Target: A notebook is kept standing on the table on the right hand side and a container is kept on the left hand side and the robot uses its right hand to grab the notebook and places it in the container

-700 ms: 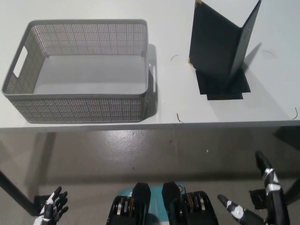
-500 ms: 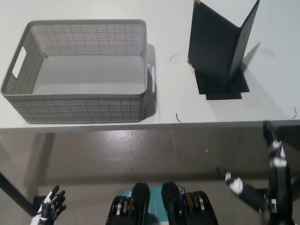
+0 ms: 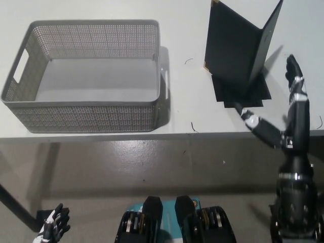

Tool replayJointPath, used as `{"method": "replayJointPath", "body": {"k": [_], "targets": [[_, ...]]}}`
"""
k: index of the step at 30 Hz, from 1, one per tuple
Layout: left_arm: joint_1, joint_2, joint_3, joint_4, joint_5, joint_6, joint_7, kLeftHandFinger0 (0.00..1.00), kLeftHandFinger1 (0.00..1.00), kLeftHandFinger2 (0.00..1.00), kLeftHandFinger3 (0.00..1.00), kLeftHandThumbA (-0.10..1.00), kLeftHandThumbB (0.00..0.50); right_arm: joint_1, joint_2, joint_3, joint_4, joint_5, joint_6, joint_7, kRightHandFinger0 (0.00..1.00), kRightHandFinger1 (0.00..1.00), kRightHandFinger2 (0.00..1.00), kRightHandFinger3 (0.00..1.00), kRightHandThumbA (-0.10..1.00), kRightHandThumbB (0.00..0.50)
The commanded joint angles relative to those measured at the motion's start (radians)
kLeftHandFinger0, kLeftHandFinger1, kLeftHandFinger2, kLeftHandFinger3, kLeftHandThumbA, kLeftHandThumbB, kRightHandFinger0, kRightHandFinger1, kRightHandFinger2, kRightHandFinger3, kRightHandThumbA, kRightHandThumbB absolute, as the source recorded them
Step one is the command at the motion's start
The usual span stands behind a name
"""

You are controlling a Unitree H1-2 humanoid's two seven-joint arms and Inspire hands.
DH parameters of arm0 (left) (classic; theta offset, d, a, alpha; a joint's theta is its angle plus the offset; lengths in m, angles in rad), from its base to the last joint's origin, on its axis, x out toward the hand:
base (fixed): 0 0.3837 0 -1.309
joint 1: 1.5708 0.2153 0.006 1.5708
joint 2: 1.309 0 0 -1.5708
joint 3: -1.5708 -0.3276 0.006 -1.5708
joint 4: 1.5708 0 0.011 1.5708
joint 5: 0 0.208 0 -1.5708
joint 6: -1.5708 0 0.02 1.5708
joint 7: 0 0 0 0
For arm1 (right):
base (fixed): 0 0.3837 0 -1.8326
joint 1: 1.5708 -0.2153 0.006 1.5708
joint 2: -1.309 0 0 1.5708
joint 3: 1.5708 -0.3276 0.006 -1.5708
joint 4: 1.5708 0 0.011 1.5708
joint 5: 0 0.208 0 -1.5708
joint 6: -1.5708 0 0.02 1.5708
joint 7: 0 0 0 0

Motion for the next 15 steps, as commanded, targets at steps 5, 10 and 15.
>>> {"method": "replayJointPath", "body": {"k": [5, 10, 15], "targets": [[0.021, 0.019, 0.003, -0.009, 0.003, -0.05, -0.015, 1.0, 1.0, 1.0, 1.0, 1.0, 0.137, -0.172, -0.027, -0.072, 0.209, 0.033, 0.065, -0.09, 1.0, 1.0, 1.0, 1.0, 1.0, 0.402], [0.035, 0.019, 0.003, -0.013, 0.007, -0.057, -0.015, 1.0, 1.0, 1.0, 1.0, 1.0, 0.123, -0.264, -0.033, -0.113, 0.352, 0.077, 0.106, -0.114, 1.0, 1.0, 1.0, 1.0, 1.0, 0.444], [0.034, 0.025, -0.005, -0.005, 0.016, -0.073, -0.02, 1.0, 1.0, 1.0, 1.0, 1.0, 0.133, -0.357, -0.065, -0.148, 0.503, 0.134, 0.092, -0.117, 1.0, 1.0, 1.0, 1.0, 1.0, 0.473]]}}
